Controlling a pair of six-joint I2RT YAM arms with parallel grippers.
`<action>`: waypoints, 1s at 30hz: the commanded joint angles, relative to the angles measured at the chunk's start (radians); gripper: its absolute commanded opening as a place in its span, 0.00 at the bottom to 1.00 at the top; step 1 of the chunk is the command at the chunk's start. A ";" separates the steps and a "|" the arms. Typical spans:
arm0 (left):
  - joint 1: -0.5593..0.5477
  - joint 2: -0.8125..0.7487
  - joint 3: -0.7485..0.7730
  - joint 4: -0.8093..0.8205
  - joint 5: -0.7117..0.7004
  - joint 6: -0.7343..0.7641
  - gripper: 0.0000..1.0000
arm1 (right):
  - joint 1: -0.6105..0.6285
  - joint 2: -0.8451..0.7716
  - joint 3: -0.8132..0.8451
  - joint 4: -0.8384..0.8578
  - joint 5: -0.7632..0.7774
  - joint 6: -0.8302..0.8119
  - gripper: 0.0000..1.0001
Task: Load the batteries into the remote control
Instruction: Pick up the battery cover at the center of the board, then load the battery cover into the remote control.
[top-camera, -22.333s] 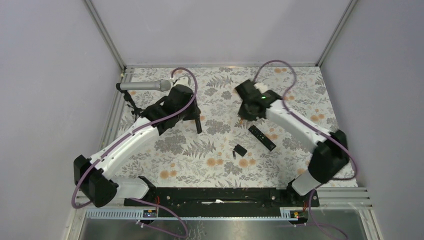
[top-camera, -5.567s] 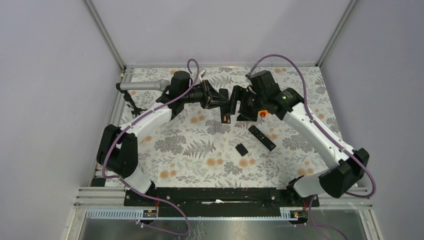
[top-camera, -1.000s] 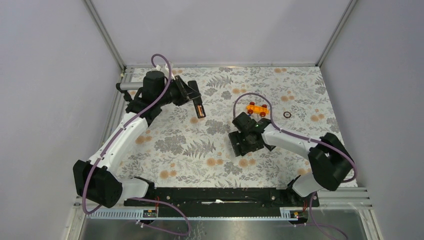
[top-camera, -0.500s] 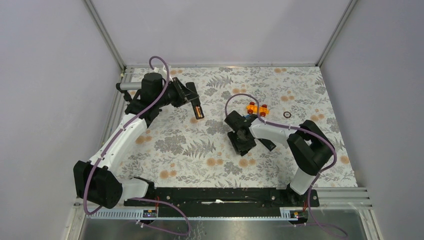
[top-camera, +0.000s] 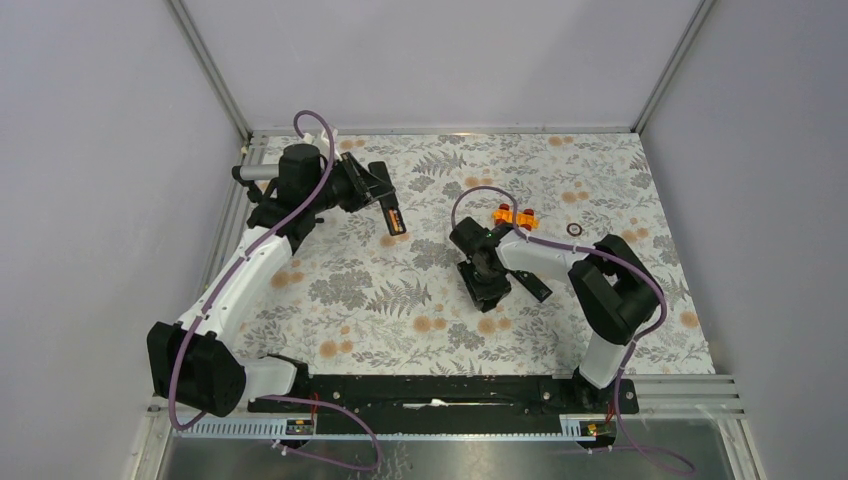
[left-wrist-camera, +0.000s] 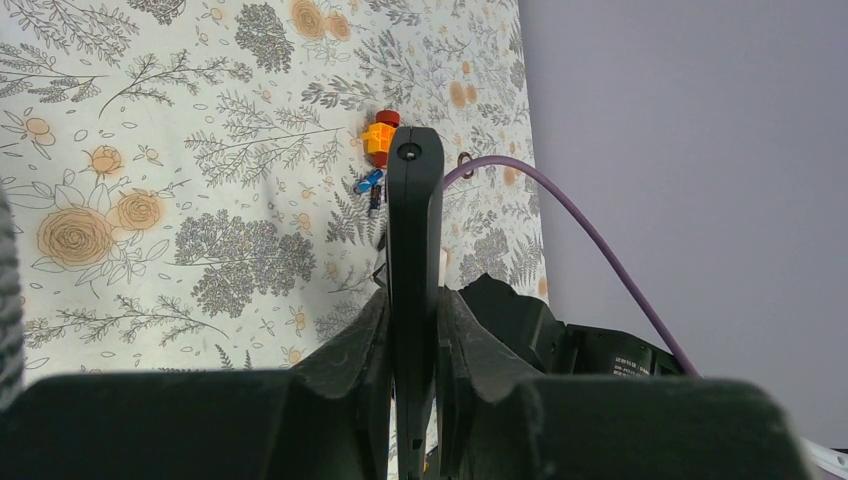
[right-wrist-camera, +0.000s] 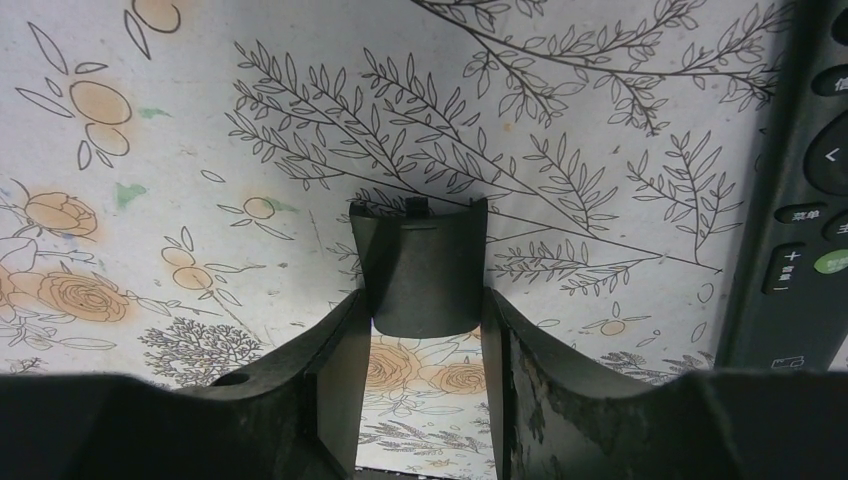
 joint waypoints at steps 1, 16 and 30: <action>0.006 -0.009 0.002 0.088 0.030 -0.005 0.00 | -0.007 -0.022 0.023 0.004 0.046 0.022 0.40; -0.045 0.019 -0.064 0.219 0.033 0.020 0.00 | -0.015 -0.327 0.185 0.019 -0.019 0.078 0.40; -0.205 0.036 -0.074 0.340 -0.037 0.163 0.00 | -0.014 -0.435 0.232 0.169 -0.351 0.172 0.40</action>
